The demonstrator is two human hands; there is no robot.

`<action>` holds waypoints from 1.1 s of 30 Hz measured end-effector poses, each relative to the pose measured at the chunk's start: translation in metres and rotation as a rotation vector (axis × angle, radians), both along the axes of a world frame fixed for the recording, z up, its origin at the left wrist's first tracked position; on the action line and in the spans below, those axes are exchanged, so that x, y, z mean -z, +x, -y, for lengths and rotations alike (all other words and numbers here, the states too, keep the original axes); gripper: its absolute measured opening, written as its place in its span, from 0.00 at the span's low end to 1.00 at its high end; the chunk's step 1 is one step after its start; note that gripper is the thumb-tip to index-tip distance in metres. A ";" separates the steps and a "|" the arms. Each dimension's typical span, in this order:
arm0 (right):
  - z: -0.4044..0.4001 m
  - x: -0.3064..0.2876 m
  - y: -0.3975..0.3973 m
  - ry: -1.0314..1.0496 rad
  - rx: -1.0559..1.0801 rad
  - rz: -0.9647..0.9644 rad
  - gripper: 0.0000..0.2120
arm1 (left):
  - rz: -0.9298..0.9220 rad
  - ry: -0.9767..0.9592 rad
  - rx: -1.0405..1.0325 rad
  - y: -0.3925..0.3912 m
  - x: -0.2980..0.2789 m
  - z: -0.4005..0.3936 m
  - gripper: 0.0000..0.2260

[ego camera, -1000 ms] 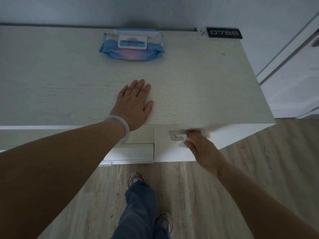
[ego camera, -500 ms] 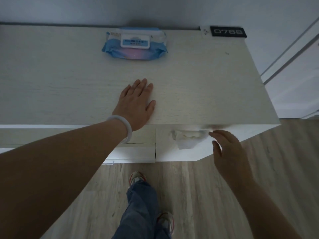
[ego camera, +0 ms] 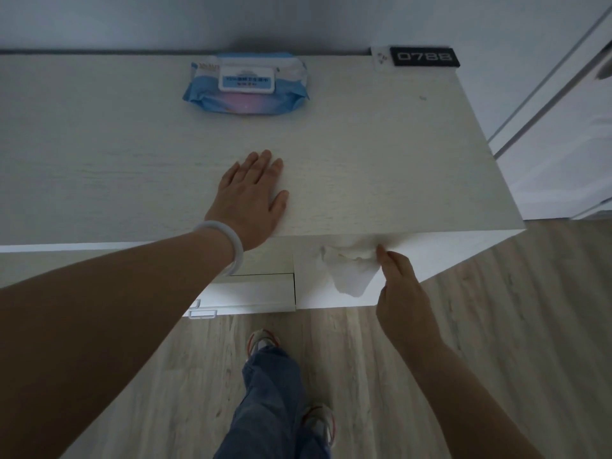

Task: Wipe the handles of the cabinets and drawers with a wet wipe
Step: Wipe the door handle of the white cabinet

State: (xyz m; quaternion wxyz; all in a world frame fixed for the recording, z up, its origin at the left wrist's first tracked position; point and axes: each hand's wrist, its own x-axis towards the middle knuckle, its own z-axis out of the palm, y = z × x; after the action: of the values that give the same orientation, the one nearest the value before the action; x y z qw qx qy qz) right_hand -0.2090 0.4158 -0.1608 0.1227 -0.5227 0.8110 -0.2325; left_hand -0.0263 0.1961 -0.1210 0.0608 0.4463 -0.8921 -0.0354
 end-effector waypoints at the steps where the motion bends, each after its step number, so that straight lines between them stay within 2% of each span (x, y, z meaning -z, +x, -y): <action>1: 0.002 -0.001 -0.001 0.001 0.019 0.012 0.29 | -0.001 0.000 0.000 0.000 0.000 0.000 0.30; 6: -0.007 -0.003 0.014 -0.029 0.014 0.010 0.25 | -0.003 -0.011 -0.005 0.000 0.001 0.000 0.30; 10: 0.006 -0.004 0.004 -0.151 0.091 0.038 0.14 | 0.000 -0.012 -0.006 0.000 0.001 0.000 0.30; 12: 0.017 -0.008 -0.008 -0.208 0.230 0.246 0.10 | -0.001 -0.011 -0.003 0.000 0.001 0.001 0.30; 15: 0.030 -0.011 -0.022 -0.156 0.378 0.717 0.06 | -0.012 -0.020 -0.003 0.000 0.001 0.001 0.29; 18: 0.032 -0.010 -0.029 -0.145 0.357 0.892 0.05 | -0.007 -0.025 -0.005 0.000 0.001 0.001 0.29; 23: 0.031 -0.012 -0.029 -0.171 0.330 0.916 0.06 | -0.004 -0.024 -0.005 0.000 0.002 0.001 0.29; 29: 0.027 -0.006 0.013 -0.214 0.363 0.675 0.07 | -0.007 -0.009 0.000 0.000 0.001 0.001 0.29; 31: 0.028 -0.003 0.023 -0.261 0.422 0.696 0.07 | -0.006 -0.010 0.001 0.000 0.001 0.001 0.29; 33: 0.030 -0.003 0.026 -0.301 0.463 0.797 0.07 | -0.007 -0.002 0.007 0.000 0.001 0.001 0.29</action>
State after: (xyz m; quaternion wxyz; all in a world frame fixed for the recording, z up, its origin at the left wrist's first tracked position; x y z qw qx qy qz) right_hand -0.1834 0.3862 -0.1577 0.2918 -0.2109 0.7533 -0.5503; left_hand -0.0260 0.1954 -0.1221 0.0642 0.4431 -0.8934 -0.0363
